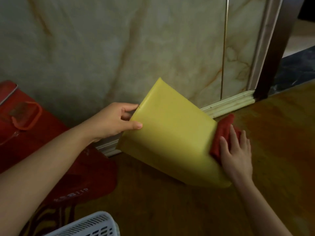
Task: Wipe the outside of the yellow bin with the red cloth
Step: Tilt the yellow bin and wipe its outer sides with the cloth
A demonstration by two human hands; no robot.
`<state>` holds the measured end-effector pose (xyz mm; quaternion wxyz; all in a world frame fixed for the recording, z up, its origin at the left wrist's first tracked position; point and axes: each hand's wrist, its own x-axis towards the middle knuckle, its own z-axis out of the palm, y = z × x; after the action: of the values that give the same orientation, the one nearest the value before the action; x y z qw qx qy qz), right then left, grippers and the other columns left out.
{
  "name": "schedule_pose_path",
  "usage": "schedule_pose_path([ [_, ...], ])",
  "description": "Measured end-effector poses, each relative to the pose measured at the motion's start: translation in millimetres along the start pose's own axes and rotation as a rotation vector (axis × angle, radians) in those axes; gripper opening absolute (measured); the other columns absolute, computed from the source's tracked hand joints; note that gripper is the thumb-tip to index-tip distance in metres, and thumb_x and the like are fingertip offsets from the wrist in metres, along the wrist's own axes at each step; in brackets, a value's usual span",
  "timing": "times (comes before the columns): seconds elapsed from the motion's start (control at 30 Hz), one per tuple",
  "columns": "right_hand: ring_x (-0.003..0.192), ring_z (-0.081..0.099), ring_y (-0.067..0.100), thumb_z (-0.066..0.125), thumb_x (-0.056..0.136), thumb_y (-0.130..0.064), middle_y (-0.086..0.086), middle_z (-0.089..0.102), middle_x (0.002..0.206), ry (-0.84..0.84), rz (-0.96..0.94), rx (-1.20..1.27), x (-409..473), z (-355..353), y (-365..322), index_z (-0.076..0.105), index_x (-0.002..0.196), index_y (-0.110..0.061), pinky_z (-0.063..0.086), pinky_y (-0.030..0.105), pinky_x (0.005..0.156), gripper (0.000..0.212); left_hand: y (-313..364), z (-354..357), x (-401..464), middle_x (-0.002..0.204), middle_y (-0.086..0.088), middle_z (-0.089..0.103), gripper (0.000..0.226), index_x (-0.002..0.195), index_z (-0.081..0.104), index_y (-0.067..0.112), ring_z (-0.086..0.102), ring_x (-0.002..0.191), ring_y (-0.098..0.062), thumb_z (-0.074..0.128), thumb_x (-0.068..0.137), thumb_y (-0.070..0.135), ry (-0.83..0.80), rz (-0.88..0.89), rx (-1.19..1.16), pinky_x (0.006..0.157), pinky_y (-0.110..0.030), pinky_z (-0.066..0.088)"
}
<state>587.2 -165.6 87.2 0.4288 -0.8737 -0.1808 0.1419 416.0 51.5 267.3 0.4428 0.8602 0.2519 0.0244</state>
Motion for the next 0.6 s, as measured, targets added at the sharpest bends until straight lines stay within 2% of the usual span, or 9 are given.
schedule_pose_path([
  [0.07, 0.145, -0.005, 0.023, 0.018, 0.088, -0.064, 0.001, -0.002, 0.159, 0.019, -0.069, -0.060, -9, 6, -23, 0.002, 0.144, -0.044, 0.002, 0.052, 0.114, 0.061, 2, 3, 2, 0.090, 0.024, 0.073, 0.044, 0.099, 0.063, 0.041, 0.067, 0.090, -0.001, 0.068, 0.073, 0.007, -0.007, 0.040, -0.006, 0.068, -0.014, 0.052],
  [0.13, 0.144, -0.008, 0.021, 0.019, 0.089, -0.062, -0.002, -0.005, 0.159, 0.005, -0.234, -0.055, -9, 15, -66, 0.001, 0.143, -0.045, -0.002, 0.049, 0.113, 0.060, 7, 6, 7, 0.087, 0.025, 0.073, 0.044, 0.101, 0.061, 0.041, 0.067, 0.089, -0.001, 0.067, 0.074, 0.006, -0.002, 0.055, -0.019, 0.066, -0.014, 0.053],
  [0.2, 0.145, -0.006, 0.020, 0.018, 0.087, -0.062, -0.004, 0.000, 0.159, -0.022, -0.403, 0.014, -6, 22, -114, 0.006, 0.142, -0.049, -0.002, 0.050, 0.113, 0.057, 16, 9, 14, 0.087, 0.019, 0.074, 0.042, 0.103, 0.060, 0.038, 0.069, 0.087, -0.005, 0.067, 0.073, 0.009, -0.014, 0.044, -0.051, 0.067, -0.018, 0.055],
  [0.27, 0.144, 0.004, 0.020, 0.018, 0.083, -0.065, -0.005, 0.014, 0.157, -0.036, -0.519, 0.057, 2, 22, -146, 0.015, 0.138, -0.054, -0.002, 0.057, 0.111, 0.056, 24, 8, 21, 0.093, 0.008, 0.076, 0.043, 0.108, 0.060, 0.033, 0.070, 0.089, -0.013, 0.068, 0.068, 0.018, -0.055, 0.018, -0.093, 0.070, -0.023, 0.057],
  [0.33, 0.139, 0.020, 0.020, 0.022, 0.077, -0.074, -0.003, 0.029, 0.148, -0.018, -0.556, 0.004, 18, 17, -145, 0.026, 0.133, -0.055, 0.000, 0.067, 0.107, 0.059, 26, 0, 20, 0.104, 0.006, 0.073, 0.054, 0.119, 0.055, 0.031, 0.068, 0.096, -0.013, 0.069, 0.067, 0.026, -0.165, -0.018, -0.102, 0.075, -0.022, 0.055],
  [0.4, 0.139, 0.019, 0.021, 0.021, 0.067, -0.085, -0.001, 0.026, 0.146, -0.060, -0.530, -0.070, 36, 14, -118, 0.027, 0.129, -0.058, 0.003, 0.070, 0.106, 0.068, 15, -9, 6, 0.110, 0.014, 0.070, 0.055, 0.118, 0.051, 0.038, 0.065, 0.100, -0.002, 0.072, 0.068, 0.030, -0.220, -0.030, 0.075, 0.079, -0.014, 0.051],
  [0.47, 0.143, 0.006, 0.023, 0.015, 0.059, -0.091, -0.002, 0.012, 0.155, -0.143, -0.452, -0.141, 51, 12, -82, 0.020, 0.131, -0.061, 0.007, 0.068, 0.108, 0.078, -9, -12, -12, 0.097, 0.017, 0.072, 0.032, 0.099, 0.060, 0.039, 0.065, 0.087, 0.008, 0.071, 0.072, 0.024, -0.069, -0.021, 0.337, 0.071, -0.010, 0.049],
  [0.53, 0.144, 0.004, 0.022, 0.010, 0.056, -0.092, -0.002, 0.009, 0.158, -0.188, -0.369, -0.199, 62, 9, -54, 0.014, 0.134, -0.060, 0.010, 0.063, 0.110, 0.085, -25, -6, -26, 0.071, 0.006, 0.075, 0.009, 0.074, 0.067, 0.025, 0.062, 0.061, 0.008, 0.069, 0.075, 0.016, 0.167, -0.026, 0.391, 0.058, -0.017, 0.048],
  [0.6, 0.144, 0.009, 0.021, 0.011, 0.060, -0.090, -0.002, 0.011, 0.158, -0.188, -0.311, -0.174, 67, 3, -39, 0.012, 0.136, -0.058, 0.012, 0.059, 0.112, 0.082, -27, 5, -25, 0.047, 0.010, 0.066, 0.021, 0.057, 0.059, 0.017, 0.051, 0.047, 0.009, 0.070, 0.074, 0.015, 0.309, 0.040, 0.362, 0.047, -0.015, 0.040],
])
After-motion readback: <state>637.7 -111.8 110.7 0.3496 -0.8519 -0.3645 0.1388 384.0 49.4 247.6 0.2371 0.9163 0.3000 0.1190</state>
